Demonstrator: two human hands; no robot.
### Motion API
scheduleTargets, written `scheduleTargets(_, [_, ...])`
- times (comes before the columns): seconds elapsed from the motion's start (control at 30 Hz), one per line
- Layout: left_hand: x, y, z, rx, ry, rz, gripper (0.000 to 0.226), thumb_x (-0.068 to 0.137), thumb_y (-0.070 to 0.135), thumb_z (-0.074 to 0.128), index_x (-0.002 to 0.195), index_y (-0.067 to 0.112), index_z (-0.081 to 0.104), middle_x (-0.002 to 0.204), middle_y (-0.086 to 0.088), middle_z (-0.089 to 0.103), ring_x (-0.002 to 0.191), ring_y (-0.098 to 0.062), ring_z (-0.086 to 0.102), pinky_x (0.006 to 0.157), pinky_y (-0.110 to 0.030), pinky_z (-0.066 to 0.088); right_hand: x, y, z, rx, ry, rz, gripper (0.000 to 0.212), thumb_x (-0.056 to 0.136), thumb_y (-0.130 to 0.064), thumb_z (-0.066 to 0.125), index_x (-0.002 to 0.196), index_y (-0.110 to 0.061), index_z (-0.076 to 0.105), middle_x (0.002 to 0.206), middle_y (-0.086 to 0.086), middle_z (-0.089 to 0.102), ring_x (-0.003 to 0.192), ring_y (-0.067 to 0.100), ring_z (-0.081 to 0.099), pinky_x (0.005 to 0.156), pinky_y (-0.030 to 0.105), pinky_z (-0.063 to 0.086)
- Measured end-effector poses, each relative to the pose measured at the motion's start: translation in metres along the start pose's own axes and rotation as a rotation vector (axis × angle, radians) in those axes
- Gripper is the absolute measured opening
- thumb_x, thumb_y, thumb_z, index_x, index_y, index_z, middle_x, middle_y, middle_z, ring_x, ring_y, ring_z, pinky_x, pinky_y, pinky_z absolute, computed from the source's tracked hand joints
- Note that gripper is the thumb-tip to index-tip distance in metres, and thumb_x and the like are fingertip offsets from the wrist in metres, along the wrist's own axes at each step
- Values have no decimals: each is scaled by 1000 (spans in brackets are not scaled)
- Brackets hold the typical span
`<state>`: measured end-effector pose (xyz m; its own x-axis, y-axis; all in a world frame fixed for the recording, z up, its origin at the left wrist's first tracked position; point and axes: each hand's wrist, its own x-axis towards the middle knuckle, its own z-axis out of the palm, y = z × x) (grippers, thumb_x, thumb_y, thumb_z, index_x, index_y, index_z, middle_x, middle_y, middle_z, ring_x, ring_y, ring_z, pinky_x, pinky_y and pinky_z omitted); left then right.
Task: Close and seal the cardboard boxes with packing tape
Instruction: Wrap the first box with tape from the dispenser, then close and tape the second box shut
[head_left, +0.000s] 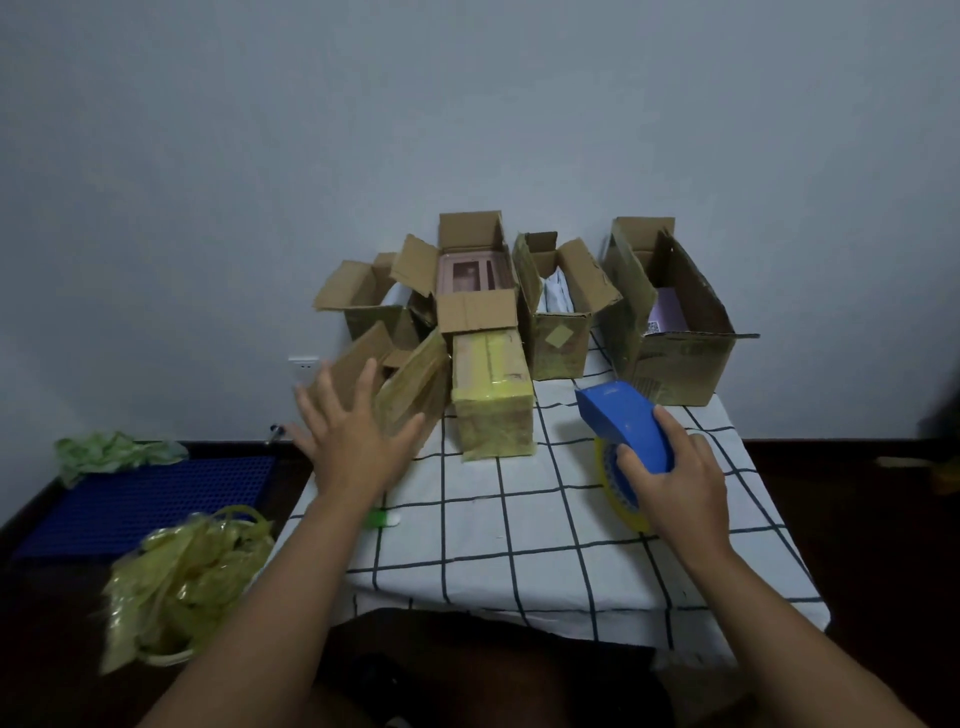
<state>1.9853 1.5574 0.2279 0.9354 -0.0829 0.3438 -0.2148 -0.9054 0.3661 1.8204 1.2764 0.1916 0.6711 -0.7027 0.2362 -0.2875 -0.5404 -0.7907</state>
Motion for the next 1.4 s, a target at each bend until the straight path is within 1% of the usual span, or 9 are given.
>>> scheduleTargets(0.17, [8, -33, 6, -46, -154, -29, 84, 75, 72, 63, 146, 46, 28, 162, -2, -12, 147, -43, -7, 117, -62, 3, -2, -2, 1, -4, 9, 14, 67, 89, -44, 66, 149, -34, 40, 106, 1, 49, 91, 17, 48, 76, 32, 39])
scheduleTargets(0.37, [10, -36, 11, -176, -42, -22, 84, 74, 54, 77, 145, 37, 34, 156, -5, 2, 138, -43, 18, 111, -56, 31, -10, -2, 3, 6, 40, 17, 69, 89, -42, 66, 150, -32, 38, 106, 1, 49, 92, 17, 48, 76, 33, 39])
scheduleTargets(0.47, [11, -35, 13, -226, -28, -99, 94, 72, 52, 79, 148, 38, 25, 158, -5, -8, 138, -41, 14, 108, -57, 30, -11, -3, 3, 2, 43, 20, 69, 89, -42, 66, 151, -32, 38, 106, 1, 49, 93, 17, 48, 77, 33, 39])
scheduleTargets(0.6, [10, -32, 17, -412, -25, -160, 79, 73, 41, 82, 138, 36, 36, 158, 2, -17, 140, -46, 20, 105, -54, 38, -10, -9, 3, -20, 28, 32, 69, 90, -42, 65, 151, -32, 36, 108, 1, 48, 92, 16, 47, 76, 33, 38])
scheduleTargets(0.83, [4, -24, 0, -548, 159, -192, 65, 71, 28, 85, 120, 18, 43, 146, -17, 21, 122, -42, 44, 100, -43, 43, -12, -18, 6, -59, -20, 45, 70, 90, -44, 65, 152, -35, 33, 112, 1, 45, 92, 17, 50, 75, 31, 40])
scheduleTargets(0.97, [-1, -19, -28, -530, 231, -230, 66, 71, 29, 85, 119, 15, 42, 137, -19, 29, 114, -43, 47, 92, -45, 46, -12, -21, 5, -40, -52, 51, 71, 91, -43, 64, 153, -34, 30, 115, 1, 43, 94, 17, 50, 74, 31, 42])
scheduleTargets(1.17, [-9, 13, -83, -636, 285, -17, 68, 69, 39, 85, 117, 27, 39, 134, -8, 29, 105, -28, 53, 88, -38, 49, -13, -32, -10, 65, -50, 45, 72, 91, -40, 65, 153, -31, 31, 113, 3, 43, 93, 16, 48, 78, 31, 39])
scheduleTargets(1.33, [-36, 61, -101, -711, 64, 216, 64, 70, 39, 86, 113, 30, 40, 121, 4, 36, 96, -7, 50, 85, -21, 41, -13, -46, -50, 183, 135, -13, 72, 89, -38, 69, 152, -29, 36, 113, 5, 44, 95, 17, 47, 82, 31, 37])
scheduleTargets(1.4, [-50, 75, -94, -697, -36, 280, 63, 69, 39, 86, 112, 31, 40, 116, 8, 37, 99, -6, 48, 85, -23, 40, -13, -48, -70, 219, 198, -5, 71, 88, -36, 70, 151, -28, 38, 113, 5, 44, 93, 16, 45, 84, 29, 36])
